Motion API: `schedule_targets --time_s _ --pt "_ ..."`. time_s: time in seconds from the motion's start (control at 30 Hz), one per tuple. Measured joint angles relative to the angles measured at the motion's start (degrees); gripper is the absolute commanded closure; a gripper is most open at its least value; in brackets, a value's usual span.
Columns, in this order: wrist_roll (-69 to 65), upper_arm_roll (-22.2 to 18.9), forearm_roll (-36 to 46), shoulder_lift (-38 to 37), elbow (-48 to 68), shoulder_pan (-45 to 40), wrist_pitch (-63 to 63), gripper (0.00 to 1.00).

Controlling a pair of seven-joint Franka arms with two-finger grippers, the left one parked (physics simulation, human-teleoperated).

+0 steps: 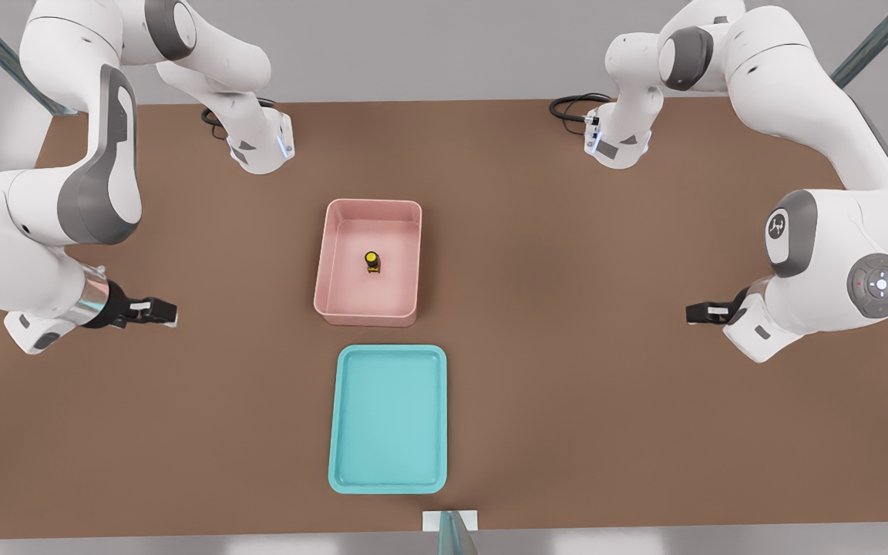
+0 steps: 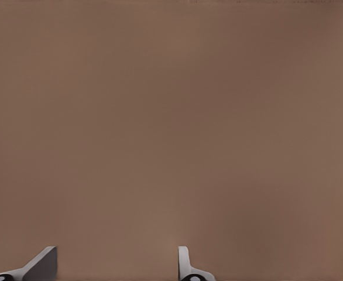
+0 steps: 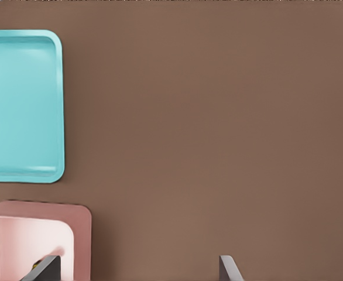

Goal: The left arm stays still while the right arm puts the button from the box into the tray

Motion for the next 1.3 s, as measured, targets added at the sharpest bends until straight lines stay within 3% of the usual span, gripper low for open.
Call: schedule_targets --time_s 0.1,0.13,0.2,0.27,0.33,0.43,0.53,0.67,0.7,1.17,1.3 --pt "0.2 0.2 0.0 -0.1 0.1 0.1 0.2 0.0" --pt "0.3 2.4 0.1 -0.5 0.2 0.9 0.0 0.0" --pt "2.2 13.9 -0.3 -0.9 0.7 4.4 -0.5 0.0" --pt "4.6 20.3 -1.7 -0.5 0.9 11.7 -0.6 0.0" --pt "7.5 22.5 -2.7 0.0 -0.2 17.8 -0.2 0.0" --pt "13.4 23.8 -2.3 -6.5 -19.9 23.7 6.8 0.0" --pt "20.6 19.7 -1.8 -7.1 -31.2 33.1 15.1 0.0" --pt "28.5 2.0 0.8 -7.0 -39.9 41.8 25.2 0.0" --pt "29.8 -0.5 2.0 -6.2 -40.3 42.6 27.0 0.0" --pt "34.8 -10.7 5.4 -7.3 -57.2 46.9 49.3 0.0" --pt "33.9 -11.0 6.9 -5.8 -57.7 47.7 53.5 0.0"
